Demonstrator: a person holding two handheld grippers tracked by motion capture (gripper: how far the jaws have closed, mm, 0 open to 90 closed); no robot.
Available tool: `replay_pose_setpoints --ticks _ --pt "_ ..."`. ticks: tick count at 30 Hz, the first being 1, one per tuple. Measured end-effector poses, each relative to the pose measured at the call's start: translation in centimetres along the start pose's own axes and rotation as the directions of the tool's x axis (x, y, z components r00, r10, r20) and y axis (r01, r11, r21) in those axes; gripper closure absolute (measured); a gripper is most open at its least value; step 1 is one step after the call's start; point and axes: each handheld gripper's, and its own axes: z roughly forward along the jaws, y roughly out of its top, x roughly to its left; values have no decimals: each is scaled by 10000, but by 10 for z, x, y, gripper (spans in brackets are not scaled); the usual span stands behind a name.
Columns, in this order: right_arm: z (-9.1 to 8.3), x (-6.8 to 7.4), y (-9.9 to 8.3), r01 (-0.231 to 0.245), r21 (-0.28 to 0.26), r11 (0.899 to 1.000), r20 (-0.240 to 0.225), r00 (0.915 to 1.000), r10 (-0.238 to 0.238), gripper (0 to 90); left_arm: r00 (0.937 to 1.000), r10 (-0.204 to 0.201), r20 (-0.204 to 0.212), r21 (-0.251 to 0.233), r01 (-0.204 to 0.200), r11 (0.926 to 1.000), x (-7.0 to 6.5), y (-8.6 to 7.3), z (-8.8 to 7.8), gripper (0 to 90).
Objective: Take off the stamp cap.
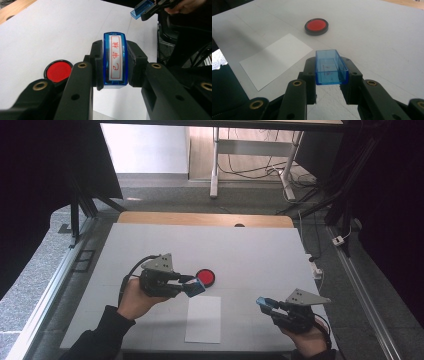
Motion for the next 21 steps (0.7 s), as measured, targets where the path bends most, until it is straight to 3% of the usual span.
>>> replay_pose_setpoints --ticks 5,11,21 --pt "-4 -2 -5 -154 106 9998 137 9998 152 687 9998 -90 -191 -16 90 10000 1 0 -1 699" --pt "-8 -3 -10 -9 342 9994 223 9998 2 687 9993 -159 -329 -25 158 9999 2 1 -1 699" --pt "-13 -6 -16 -321 446 9985 193 9993 312 687 9981 -343 -508 -14 343 9994 6 0 2 699"
